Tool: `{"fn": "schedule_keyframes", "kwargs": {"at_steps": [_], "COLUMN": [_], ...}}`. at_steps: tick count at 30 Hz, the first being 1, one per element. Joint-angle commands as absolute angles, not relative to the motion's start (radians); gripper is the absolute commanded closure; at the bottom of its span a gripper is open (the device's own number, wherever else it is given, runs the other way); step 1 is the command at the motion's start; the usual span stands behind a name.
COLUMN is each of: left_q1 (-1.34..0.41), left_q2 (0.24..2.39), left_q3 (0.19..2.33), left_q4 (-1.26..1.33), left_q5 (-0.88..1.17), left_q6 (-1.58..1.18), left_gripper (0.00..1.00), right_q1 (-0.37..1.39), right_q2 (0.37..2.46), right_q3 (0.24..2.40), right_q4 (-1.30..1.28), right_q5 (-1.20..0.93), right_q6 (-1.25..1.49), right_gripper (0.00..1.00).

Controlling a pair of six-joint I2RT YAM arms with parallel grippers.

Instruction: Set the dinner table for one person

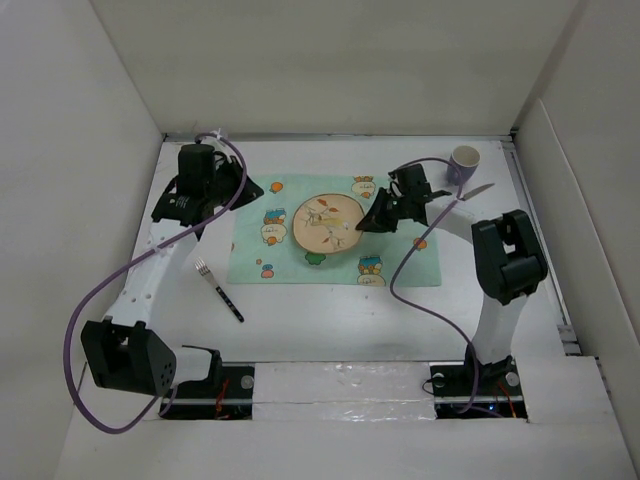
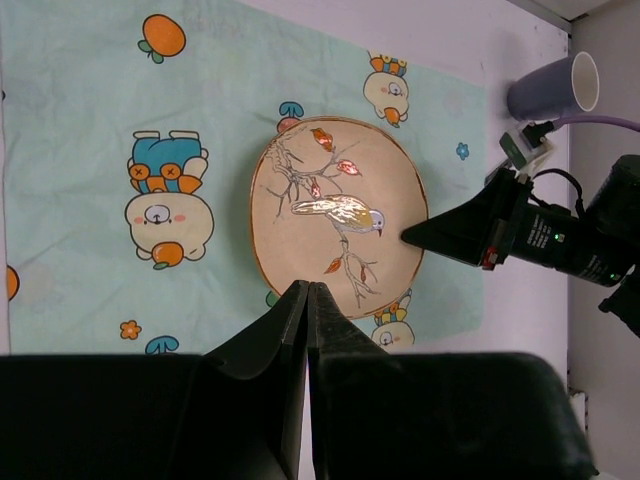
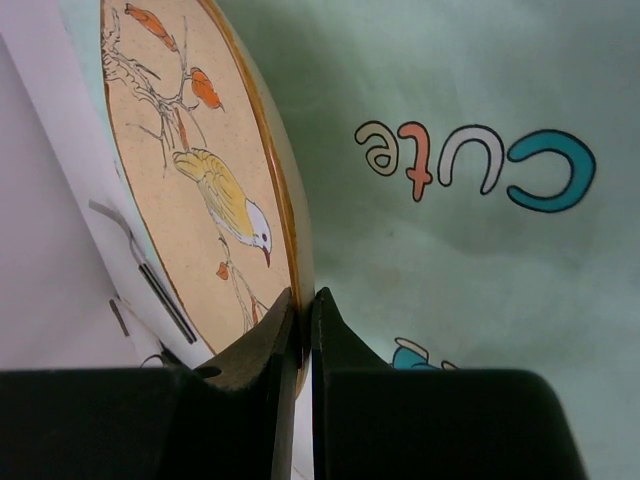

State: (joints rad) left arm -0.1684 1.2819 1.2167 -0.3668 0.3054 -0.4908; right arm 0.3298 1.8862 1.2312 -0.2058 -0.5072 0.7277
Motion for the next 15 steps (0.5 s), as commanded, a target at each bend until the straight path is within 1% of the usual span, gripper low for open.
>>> {"fn": "schedule_keyframes", "kwargs": {"at_steps": [1,8,9,11,12,13,15], "left_q1": [-0.169,-0.169,-0.169,-0.169,-0.169,-0.169,-0.169], "left_q2": [1.269,1.289,1.292,1.296,1.301,1.301,1.307], "left_q3": [1.206,1.166,1.164,1.164,1.164,1.161,1.161], "left_q4": [-0.344,-0.322,-0.318,-0.318,-0.318,-0.318,-0.318], "left_q5": [0.301,0.317,0.322,0.319,0.321,0.319,0.318], "left_q6": [-0.477,-0.480,-0.480,-0.479,-0.477,-0.477,-0.476], "left_gripper": [0.98,0.97,0.97,0.97,0.97,0.97,0.97], "right_q1": [0.351,0.360,0.360,0.360,0.360,0.360,0.360], "right_q2": [1.864,1.919,1.925,1.933,1.930,1.925,1.901], "right_q3": [1.307,1.235,1.233,1.244,1.249,1.253,1.270], "right_q4": [-0.038,-0.045,-0.057,-0.089,-0.125,-0.142,-0.211], "right_q5": [-0.624,-0.574,-0.569,-0.540,-0.525,-0.500,-0.473], "right_q6": [0.756,0.744,0.739,0.709,0.701,0.687,0.658], "right_gripper": [1.00,1.00,0.99,0.85,0.70,0.64,0.58]}}
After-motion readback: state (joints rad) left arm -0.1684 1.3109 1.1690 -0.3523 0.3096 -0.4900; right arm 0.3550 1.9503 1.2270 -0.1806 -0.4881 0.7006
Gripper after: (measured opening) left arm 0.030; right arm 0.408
